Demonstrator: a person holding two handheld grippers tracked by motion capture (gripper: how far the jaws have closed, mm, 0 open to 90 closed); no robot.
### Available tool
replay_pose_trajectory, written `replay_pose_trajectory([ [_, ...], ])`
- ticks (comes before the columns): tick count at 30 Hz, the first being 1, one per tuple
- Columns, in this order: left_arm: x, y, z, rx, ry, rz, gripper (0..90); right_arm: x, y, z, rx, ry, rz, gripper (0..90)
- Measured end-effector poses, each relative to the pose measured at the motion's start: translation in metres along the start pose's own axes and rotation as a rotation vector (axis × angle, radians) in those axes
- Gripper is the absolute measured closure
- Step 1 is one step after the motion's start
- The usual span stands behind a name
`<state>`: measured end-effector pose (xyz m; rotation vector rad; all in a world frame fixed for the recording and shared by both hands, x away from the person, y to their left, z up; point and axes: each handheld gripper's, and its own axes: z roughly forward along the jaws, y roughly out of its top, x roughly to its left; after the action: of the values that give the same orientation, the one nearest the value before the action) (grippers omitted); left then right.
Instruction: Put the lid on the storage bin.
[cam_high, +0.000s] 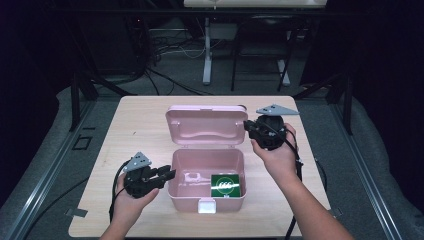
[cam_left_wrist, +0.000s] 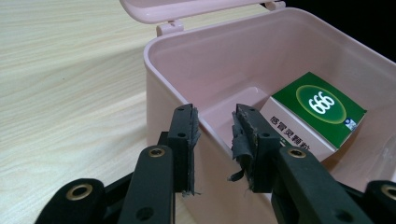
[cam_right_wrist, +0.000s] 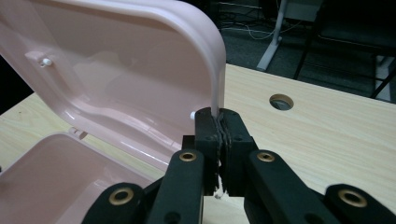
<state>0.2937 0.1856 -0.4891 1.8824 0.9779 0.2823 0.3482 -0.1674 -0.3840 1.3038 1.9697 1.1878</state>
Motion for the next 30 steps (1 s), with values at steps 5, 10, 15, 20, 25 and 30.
replay_pose_trajectory([
  [5,0.000,0.001,0.000,0.006,0.005,0.003,68.7,0.002,-0.002,-0.003,-0.015,0.007,0.001,86.9],
  [10,-0.001,0.000,0.000,0.002,0.007,0.004,68.7,0.007,-0.009,-0.007,-0.049,-0.009,-0.019,87.1],
  [15,-0.001,0.000,0.000,0.005,0.008,0.008,68.7,0.010,-0.016,-0.015,-0.044,-0.001,-0.030,86.3],
  [20,-0.001,0.001,0.000,0.007,0.010,0.009,68.8,0.007,-0.024,-0.021,-0.050,0.045,0.033,84.9],
  [25,-0.002,0.000,0.000,0.002,0.012,0.008,68.8,0.008,-0.032,-0.025,-0.069,0.056,0.063,84.9],
  [30,-0.001,-0.001,0.000,-0.002,0.009,0.008,68.7,0.010,-0.041,-0.029,-0.093,0.057,0.081,85.4],
])
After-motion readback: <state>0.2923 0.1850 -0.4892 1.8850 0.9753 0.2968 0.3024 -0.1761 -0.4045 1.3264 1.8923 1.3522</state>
